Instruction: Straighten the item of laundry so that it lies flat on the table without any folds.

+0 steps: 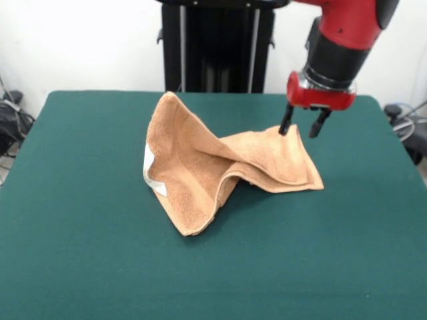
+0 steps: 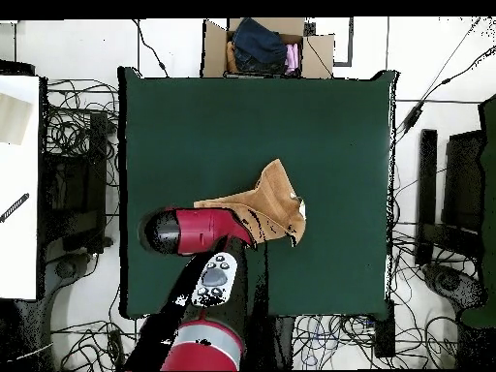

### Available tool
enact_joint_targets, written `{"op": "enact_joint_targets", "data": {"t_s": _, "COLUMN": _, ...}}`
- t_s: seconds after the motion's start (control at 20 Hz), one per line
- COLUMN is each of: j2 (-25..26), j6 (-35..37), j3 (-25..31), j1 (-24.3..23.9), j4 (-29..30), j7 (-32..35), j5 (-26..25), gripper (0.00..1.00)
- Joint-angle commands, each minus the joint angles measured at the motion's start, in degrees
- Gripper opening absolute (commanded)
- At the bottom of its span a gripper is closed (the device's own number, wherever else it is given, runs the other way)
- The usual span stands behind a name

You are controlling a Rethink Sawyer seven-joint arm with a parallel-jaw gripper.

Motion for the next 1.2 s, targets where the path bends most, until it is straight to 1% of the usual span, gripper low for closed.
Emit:
{"op": "enact_joint_targets", "data": {"t_s": 0.05, "j2": 0.1, "j6": 6.3, "j3": -1.1, "j1": 2.3, "j4": -0.4, "j7": 14.7, "j5": 2.9, "gripper": 1.00}}
{"op": "enact_joint_targets", "data": {"t_s": 0.2, "j2": -0.4, "j6": 3.9, "j3": 1.8, "j1": -1.4, "j4": 1.4, "j7": 11.6, "j5": 3.4, "gripper": 1.00}}
{"op": "enact_joint_targets", "data": {"t_s": 0.25, "j2": -0.2, "j6": 2.5, "j3": 2.8, "j1": -3.3, "j4": 2.2, "j7": 10.4, "j5": 3.4, "gripper": 1.00}}
{"op": "enact_joint_targets", "data": {"t_s": 0.75, "j2": 0.7, "j6": -1.8, "j3": 3.6, "j1": -5.8, "j4": 2.8, "j7": 9.4, "j5": 1.8, "gripper": 1.00}}
{"op": "enact_joint_targets", "data": {"t_s": 0.95, "j2": 1.1, "j6": -2.6, "j3": 4.4, "j1": -7.6, "j4": 2.9, "j7": 8.3, "j5": 1.0, "gripper": 1.00}}
{"op": "enact_joint_targets", "data": {"t_s": 1.2, "j2": 1.3, "j6": -3.5, "j3": 4.7, "j1": -8.3, "j4": 3.1, "j7": 8.1, "j5": 0.4, "gripper": 1.00}}
